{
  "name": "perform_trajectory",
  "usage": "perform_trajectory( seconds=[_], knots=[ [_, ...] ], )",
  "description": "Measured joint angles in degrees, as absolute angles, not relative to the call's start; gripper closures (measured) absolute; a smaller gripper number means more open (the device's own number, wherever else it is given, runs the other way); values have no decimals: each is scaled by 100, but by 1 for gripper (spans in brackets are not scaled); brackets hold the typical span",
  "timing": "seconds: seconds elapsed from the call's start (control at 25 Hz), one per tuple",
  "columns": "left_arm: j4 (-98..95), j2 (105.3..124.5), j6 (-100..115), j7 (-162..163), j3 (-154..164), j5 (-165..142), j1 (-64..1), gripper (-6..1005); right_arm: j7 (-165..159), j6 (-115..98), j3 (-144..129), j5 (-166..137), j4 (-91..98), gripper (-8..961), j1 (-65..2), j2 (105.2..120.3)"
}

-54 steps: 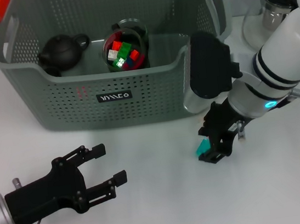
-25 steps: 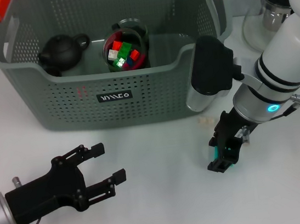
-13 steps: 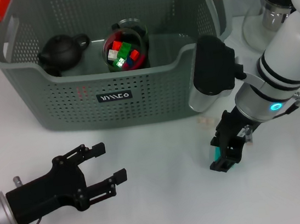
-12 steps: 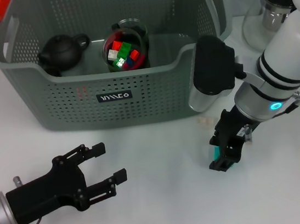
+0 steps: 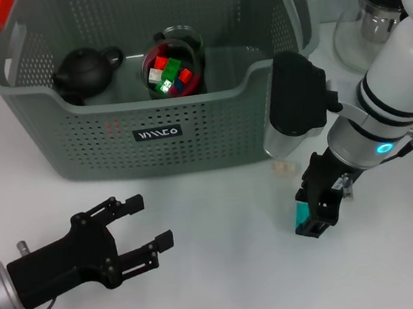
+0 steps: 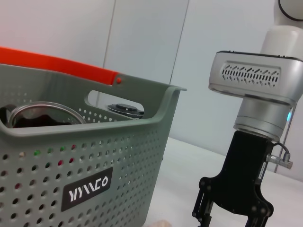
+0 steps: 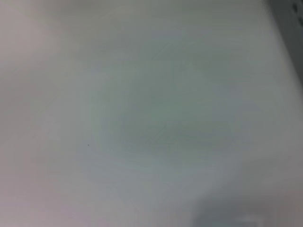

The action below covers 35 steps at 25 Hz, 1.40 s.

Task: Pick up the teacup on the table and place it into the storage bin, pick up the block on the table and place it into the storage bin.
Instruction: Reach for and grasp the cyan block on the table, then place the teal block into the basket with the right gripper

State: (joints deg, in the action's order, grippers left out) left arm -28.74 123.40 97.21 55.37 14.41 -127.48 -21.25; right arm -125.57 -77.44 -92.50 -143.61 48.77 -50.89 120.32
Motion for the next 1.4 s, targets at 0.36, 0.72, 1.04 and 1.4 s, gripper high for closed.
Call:
perform_trajectory(
  seconds=[0.36, 0.72, 1.04, 1.4],
  knots=[
    [-2874, 12331, 9715, 5537, 1441, -12743, -2137, 188, -12565, -7753, -9267, -14371, 4846, 347, -5088, 12032],
    [-2874, 12330, 9711, 5537, 1441, -12744, -2145, 188, -12572, -7750, -9169, -14419, 4844, 424, -5080, 12031],
    [-2874, 12322, 9711, 5537, 1441, -12733, -2140, 188, -12498, -7885, -8898, -14382, 5019, 532, -5036, 12022],
    [-2898, 12322, 9712, 5537, 1440, -12711, -2115, 188, -10958, -9335, -6633, -12779, 6014, 533, -4304, 12011]
  ],
)
